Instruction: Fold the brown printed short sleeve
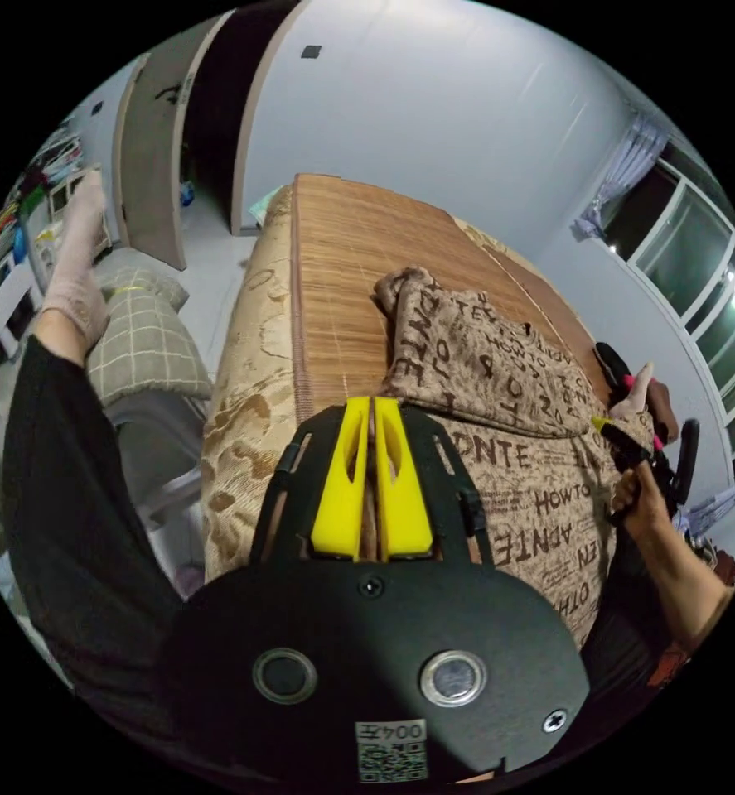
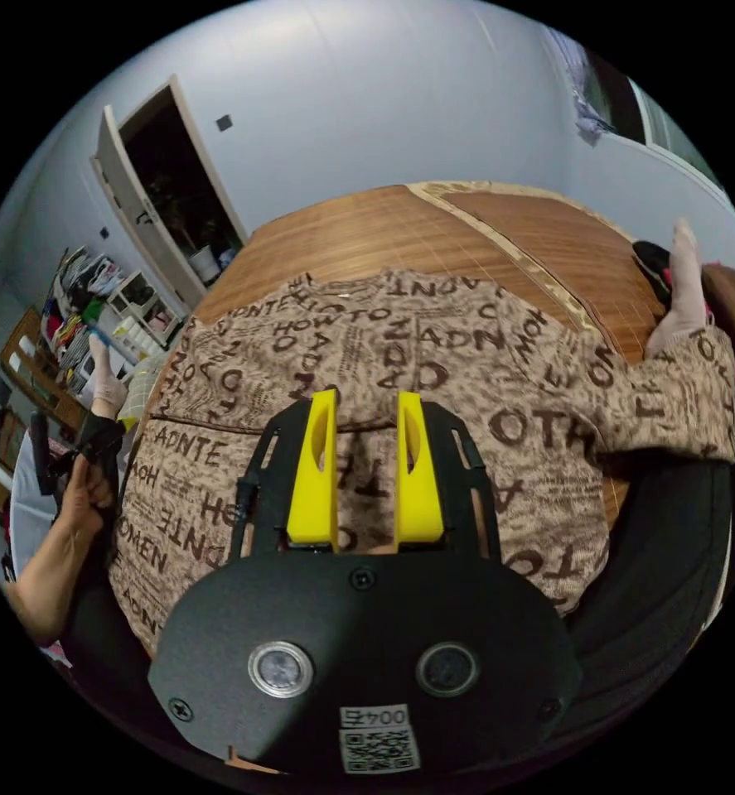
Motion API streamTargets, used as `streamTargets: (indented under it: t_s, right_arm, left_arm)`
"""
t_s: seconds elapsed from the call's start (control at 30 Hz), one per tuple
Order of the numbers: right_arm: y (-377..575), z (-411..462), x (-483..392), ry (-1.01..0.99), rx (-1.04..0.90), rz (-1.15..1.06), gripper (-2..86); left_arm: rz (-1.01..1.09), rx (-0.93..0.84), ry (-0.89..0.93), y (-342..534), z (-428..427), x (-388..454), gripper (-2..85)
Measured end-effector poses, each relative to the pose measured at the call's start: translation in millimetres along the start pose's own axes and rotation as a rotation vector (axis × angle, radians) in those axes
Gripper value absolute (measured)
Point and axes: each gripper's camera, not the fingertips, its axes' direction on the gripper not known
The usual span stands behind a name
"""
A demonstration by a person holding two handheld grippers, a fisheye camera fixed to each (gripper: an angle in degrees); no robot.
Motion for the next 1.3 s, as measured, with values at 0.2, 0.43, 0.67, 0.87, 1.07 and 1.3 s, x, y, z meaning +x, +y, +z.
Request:
streamTargets:
  t_s: [0.2, 0.43, 0.67, 0.87, 1.07, 1.3]
  right_arm:
    - [24.0, 10.8, 28.8, -0.030, -0.040, 0.110, 11.2]
    - [39.1, 8.1, 51.9, -0.043, -0.046, 0.205, 6.6]
    - [45.0, -1.2, 48.2, 0.020, -0.061, 0.169, 4.6]
    - [57.3, -8.9, 56.8, 0.084, -0.068, 0.169, 6.8]
    - [61.6, -38.2, 44.2, 0.064, 0.017, 0.127, 10.2]
    - [93.9, -69.5, -37.5, 0.055, 0.012, -0.180, 8.3]
  left_arm:
    - [-0.121, 0.197, -0.010, 34.3, -123.6, -56.3, 0.4]
    - [-0.441, 0.343, 0.068, 116.1, -227.5, -148.3, 0.2]
    - [-0.566, 0.341, 0.115, 142.8, -229.1, -174.5, 0.1]
    - [-0.537, 0.320, 0.101, 146.7, -232.6, -166.3, 0.1]
    - [-0.482, 0.320, 0.078, 148.9, -233.8, -142.7, 0.2]
    - [-0.395, 0.340, 0.028, 150.3, -232.5, -100.8, 0.5]
